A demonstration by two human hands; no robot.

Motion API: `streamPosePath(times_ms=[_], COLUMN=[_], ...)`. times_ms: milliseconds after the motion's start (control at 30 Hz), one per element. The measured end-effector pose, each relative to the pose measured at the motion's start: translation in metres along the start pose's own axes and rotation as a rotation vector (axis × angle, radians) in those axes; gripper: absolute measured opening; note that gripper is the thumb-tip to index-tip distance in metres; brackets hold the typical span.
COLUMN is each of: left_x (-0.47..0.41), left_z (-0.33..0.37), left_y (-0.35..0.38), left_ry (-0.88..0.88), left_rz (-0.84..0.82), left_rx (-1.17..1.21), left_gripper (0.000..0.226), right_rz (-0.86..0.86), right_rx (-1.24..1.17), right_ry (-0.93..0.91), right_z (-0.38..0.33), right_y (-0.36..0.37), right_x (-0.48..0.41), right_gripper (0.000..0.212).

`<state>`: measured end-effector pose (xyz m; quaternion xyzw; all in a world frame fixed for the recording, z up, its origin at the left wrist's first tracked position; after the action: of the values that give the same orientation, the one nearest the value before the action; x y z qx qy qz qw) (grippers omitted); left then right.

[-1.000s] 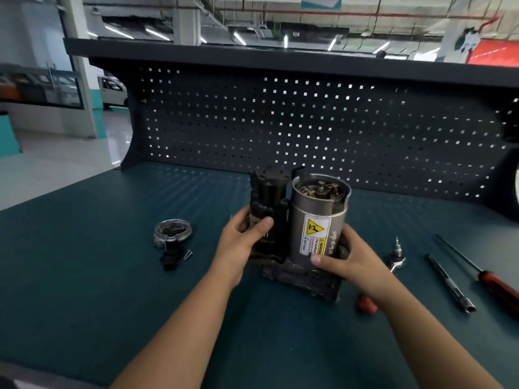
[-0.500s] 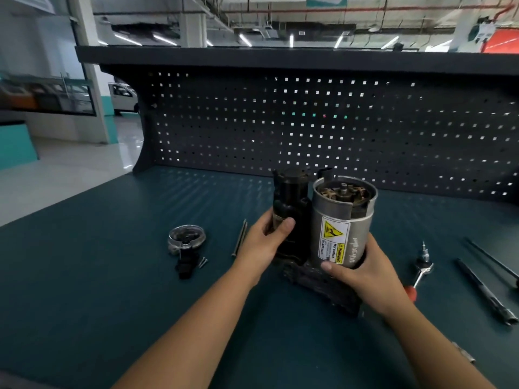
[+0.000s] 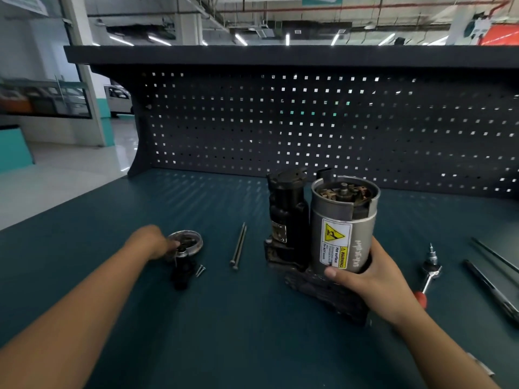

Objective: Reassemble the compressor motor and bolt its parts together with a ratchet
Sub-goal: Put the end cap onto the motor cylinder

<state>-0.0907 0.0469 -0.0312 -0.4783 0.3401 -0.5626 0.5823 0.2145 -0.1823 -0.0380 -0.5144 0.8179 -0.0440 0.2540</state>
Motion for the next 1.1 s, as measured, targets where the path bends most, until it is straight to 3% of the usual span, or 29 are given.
streamPosePath(times_ms=[133, 300, 500, 733, 900, 1033, 1100], left_x=[-0.007, -0.009, 0.004, 0.046, 0.093, 0.122, 0.134], left_z=[0.005, 0.006, 0.008, 0.036, 0.060, 0.078, 0.086], left_y=[0.016, 0.013, -0.011, -0.054, -0.077, -0.089, -0.093], left_ry=[-0.065, -0.165, -0.190, 0.152, 0.421, 0.615, 0.687], left_rz=[-0.103, -0.178, -0.348, -0.528, -0.638, -0.680, -0.715], left_rx=[0.447, 0.672, 1.194, 1.605, 1.567, 1.491, 1.447], left_gripper=[0.016, 0.015, 0.022, 0.025, 0.041, 0.036, 0.047], right_rz=[0.003, -0.002, 0.002, 0.017, 0.012, 0.018, 0.012], right_rx=[-0.015, -0.007, 0.007, -0.001, -0.005, -0.001, -0.004], right_ry=[-0.001, -0.003, -0.016, -0.019, -0.017, -0.021, -0.009], right_z=[0.001, 0.003, 0.005, 0.007, 0.005, 0.006, 0.007], right_y=[-0.001, -0.003, -0.003, -0.003, -0.003, -0.004, -0.003], right_x=[0.000, 0.002, 0.002, 0.001, 0.002, 0.001, 0.001], right_gripper=[0.064, 0.061, 0.058, 0.057, 0.058, 0.056, 0.058])
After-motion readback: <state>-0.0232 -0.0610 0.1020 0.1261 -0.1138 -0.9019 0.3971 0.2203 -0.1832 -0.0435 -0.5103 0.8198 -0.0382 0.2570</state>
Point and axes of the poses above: each hand's wrist, its own x-axis away from the middle knuckle, its own y-axis out of the palm, z = x × y, the point moved 1 cm from there along -x, towards the middle knuckle, and after that the axes turned 2 degrees about -y, right-handed, at the moved point
